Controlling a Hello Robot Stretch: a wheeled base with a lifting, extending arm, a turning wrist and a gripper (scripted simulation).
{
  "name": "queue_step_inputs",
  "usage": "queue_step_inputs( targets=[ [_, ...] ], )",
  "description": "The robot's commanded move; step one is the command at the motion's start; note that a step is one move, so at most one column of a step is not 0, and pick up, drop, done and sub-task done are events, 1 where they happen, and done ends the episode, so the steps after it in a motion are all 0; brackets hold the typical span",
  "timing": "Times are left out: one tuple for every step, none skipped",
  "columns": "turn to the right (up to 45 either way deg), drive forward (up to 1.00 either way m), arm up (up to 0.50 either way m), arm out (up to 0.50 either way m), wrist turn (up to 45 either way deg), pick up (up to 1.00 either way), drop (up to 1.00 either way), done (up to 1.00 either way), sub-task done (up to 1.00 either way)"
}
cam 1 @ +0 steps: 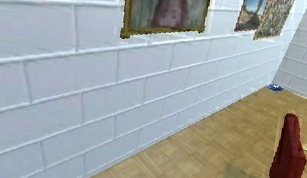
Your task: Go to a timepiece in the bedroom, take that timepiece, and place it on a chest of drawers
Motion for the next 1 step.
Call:
queue_step_inputs(
  targets=[
    [0.0,0.00,0.00,0.00,-30.0,0.00,0.00,0.00,0.00]
  ],
)
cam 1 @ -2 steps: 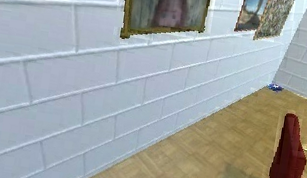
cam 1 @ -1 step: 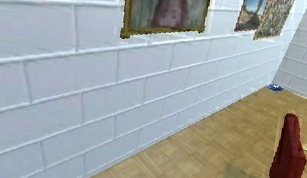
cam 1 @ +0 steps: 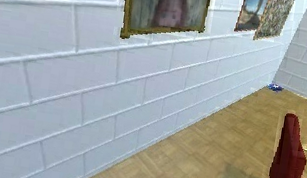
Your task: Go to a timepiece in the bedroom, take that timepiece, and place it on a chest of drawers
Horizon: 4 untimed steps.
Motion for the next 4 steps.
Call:
queue_step_inputs(
  targets=[
    [0.0,0.00,0.00,-0.42,0.0,0.00,0.00,0.00,0.00],
    [18.0,0.00,0.00,0.00,0.0,0.00,0.00,0.00,0.00],
    [0.0,1.00,0.00,0.00,0.0,0.00,0.00,0.00,0.00],
    [12.0,0.00,0.00,0.00,0.0,0.00,0.00,0.00,0.00]
  ],
)
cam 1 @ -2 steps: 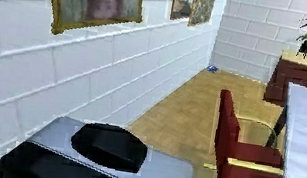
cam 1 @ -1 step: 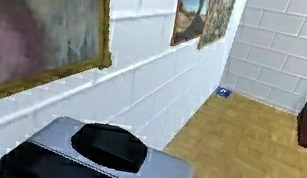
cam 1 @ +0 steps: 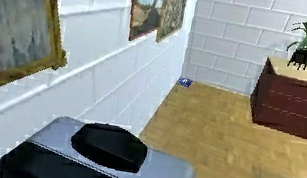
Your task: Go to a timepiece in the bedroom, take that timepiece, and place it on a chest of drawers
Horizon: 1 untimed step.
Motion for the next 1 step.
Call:
queue_step_inputs(
  targets=[
    [0.0,0.20,0.00,0.00,0.0,0.00,0.00,0.00,0.00]
  ],
)
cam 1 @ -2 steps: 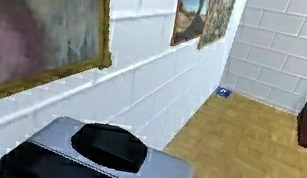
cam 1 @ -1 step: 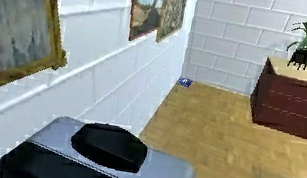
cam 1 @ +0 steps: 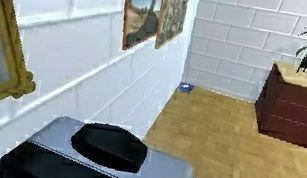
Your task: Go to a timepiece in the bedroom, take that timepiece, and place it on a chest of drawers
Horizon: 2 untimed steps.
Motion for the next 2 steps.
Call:
queue_step_inputs(
  targets=[
    [15.0,0.00,0.00,0.00,0.0,0.00,0.00,0.00,0.00],
    [0.0,0.60,0.00,0.00,0.0,0.00,0.00,0.00,0.00]
  ],
)
